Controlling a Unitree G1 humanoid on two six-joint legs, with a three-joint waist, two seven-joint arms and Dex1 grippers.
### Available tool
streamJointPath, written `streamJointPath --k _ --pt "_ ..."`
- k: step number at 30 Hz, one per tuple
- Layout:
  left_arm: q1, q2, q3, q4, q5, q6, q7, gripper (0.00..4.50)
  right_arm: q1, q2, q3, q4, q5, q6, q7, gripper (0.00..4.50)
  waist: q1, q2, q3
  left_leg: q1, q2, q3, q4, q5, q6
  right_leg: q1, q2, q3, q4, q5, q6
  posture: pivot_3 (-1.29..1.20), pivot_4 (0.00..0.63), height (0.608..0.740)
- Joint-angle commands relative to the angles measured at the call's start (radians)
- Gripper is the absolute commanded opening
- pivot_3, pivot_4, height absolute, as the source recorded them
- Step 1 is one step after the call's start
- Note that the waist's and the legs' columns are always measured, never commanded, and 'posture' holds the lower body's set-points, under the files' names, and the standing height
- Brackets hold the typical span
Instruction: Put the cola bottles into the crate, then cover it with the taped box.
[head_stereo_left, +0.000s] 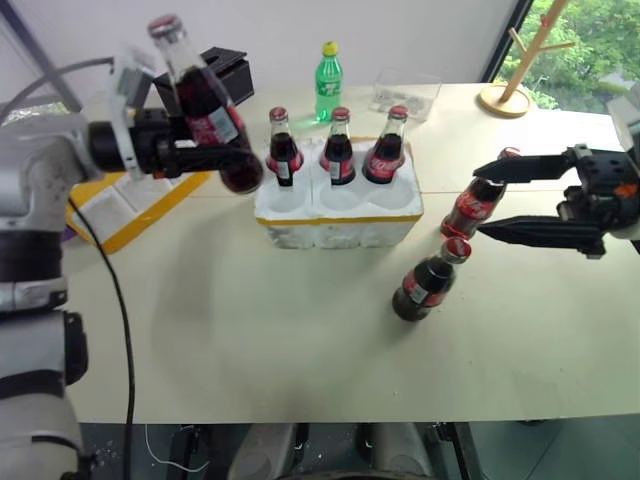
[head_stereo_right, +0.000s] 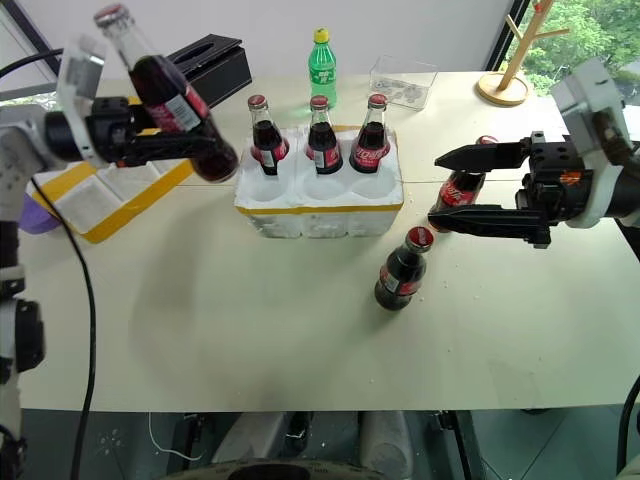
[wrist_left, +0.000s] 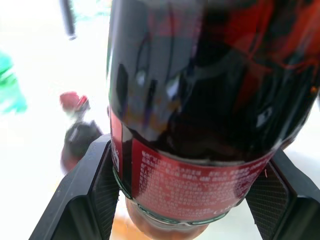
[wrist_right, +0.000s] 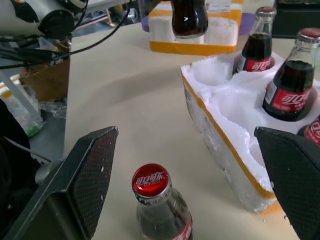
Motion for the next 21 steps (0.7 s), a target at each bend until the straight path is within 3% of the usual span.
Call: streamJointPath --k 1,6,9,21 --pt "-0.070 -0.055 -0.041 0.105 0.071 -0.117 -0.032 2.82 0.020 0.001 -0.074 -0.051 0.036 0.000 -0.033 4.50 0.000 0.000 0.000 0.000 0.000 0.000 0.000 0.000 0.000 0.000 0.000 0.000 0.000 0.000 0.000 0.00 0.150 0.736" --pt "-0.104 -0.147 -0.075 0.245 0.154 -0.242 -0.040 2.82 0.066 -0.009 -0.128 -0.082 0.061 0.017 -0.078 4.50 0.000 -0.001 0.001 -0.003 0.000 0.000 0.001 0.000 0.000 -0.002 0.000 0.000 0.000 0.000 0.000 0.00 0.150 0.736" --pt "-0.113 -0.165 -0.080 0.281 0.184 -0.288 -0.060 2.82 0.087 -0.014 -0.158 -0.094 0.075 0.029 -0.094 4.50 0.001 -0.002 0.001 -0.009 0.000 0.000 0.003 0.000 0.000 -0.008 0.000 0.000 0.001 0.002 0.000 0.00 0.150 0.736" --pt "-0.079 -0.227 -0.113 0.325 0.289 -0.421 -0.087 2.82 0.102 -0.007 -0.157 -0.091 0.081 0.010 -0.137 4.50 0.003 -0.002 0.001 -0.009 0.000 0.000 0.004 0.000 0.001 -0.007 0.000 0.000 0.001 0.003 0.000 0.00 0.150 0.736"
